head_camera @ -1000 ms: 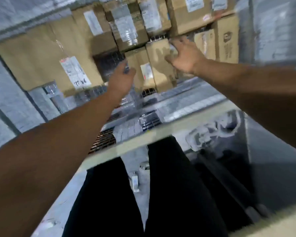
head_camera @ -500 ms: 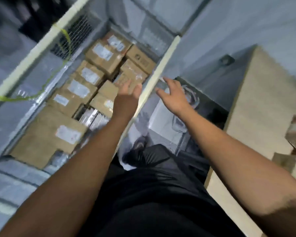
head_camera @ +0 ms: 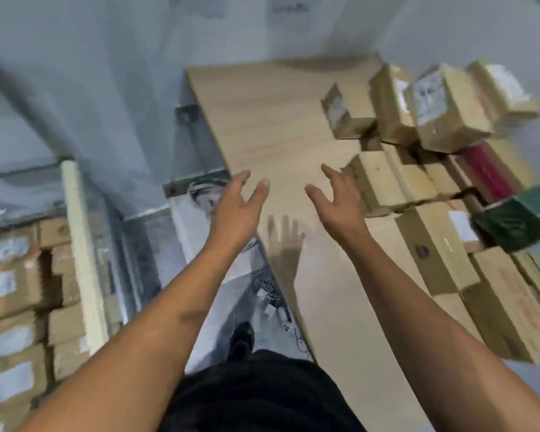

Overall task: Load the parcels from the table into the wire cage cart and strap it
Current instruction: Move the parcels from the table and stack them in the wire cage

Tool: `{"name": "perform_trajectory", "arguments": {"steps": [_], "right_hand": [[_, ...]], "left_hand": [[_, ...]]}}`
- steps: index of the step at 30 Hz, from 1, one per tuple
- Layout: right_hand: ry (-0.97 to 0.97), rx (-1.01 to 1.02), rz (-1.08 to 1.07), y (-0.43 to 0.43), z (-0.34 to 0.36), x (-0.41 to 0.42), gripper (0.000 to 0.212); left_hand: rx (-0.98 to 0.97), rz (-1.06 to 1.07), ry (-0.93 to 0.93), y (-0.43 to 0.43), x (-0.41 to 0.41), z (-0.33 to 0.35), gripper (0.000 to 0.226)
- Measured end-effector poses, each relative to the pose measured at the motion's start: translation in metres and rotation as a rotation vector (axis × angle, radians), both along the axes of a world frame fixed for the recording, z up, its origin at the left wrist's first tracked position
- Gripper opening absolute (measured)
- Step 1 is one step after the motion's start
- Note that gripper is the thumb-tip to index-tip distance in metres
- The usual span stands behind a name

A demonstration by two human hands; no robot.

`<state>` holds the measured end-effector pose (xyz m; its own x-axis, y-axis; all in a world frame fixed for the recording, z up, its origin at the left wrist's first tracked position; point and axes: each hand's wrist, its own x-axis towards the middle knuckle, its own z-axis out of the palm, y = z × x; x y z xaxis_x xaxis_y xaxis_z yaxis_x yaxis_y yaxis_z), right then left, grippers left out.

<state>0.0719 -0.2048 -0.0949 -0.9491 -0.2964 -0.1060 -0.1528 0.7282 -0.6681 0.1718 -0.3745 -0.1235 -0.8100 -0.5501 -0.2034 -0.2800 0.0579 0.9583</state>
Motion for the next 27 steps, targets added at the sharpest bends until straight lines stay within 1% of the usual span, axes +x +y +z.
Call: {"name": "perform_trajectory", "arguments": {"steps": [6,11,14,17,20,22,24,27], "right_hand": [[0.031,-0.077,-0.256,0.112,0.023,-0.07,0.059],[0.032,-0.126,-0.386,0.163,0.034,-0.117,0.059],[0.046,-0.157,-0.477,0.184,0.04,-0.153,0.059],[0.046,-0.164,-0.573,0.199,0.04,-0.194,0.058],[0.026,-0.172,-0.698,0.211,0.037,-0.234,0.058],[-0.008,-0.185,-0.798,0.217,0.034,-0.255,0.059],[-0.033,-0.176,-0.881,0.221,0.031,-0.267,0.061],[-0.051,-0.171,-0.945,0.227,0.026,-0.275,0.062]], "left_hand": [[-0.115,-0.251,-0.008,0.075,-0.104,0.031,0.063],[-0.134,-0.362,-0.017,0.115,-0.178,0.04,0.06],[-0.099,-0.435,-0.022,0.136,-0.238,0.047,0.06],[-0.042,-0.464,-0.029,0.16,-0.305,0.053,0.072],[0.09,-0.457,-0.061,0.198,-0.372,0.055,0.089],[0.175,-0.425,-0.127,0.23,-0.409,0.054,0.104],[0.256,-0.375,-0.193,0.258,-0.438,0.05,0.113],[0.38,-0.277,-0.287,0.283,-0.467,0.035,0.125]]}}
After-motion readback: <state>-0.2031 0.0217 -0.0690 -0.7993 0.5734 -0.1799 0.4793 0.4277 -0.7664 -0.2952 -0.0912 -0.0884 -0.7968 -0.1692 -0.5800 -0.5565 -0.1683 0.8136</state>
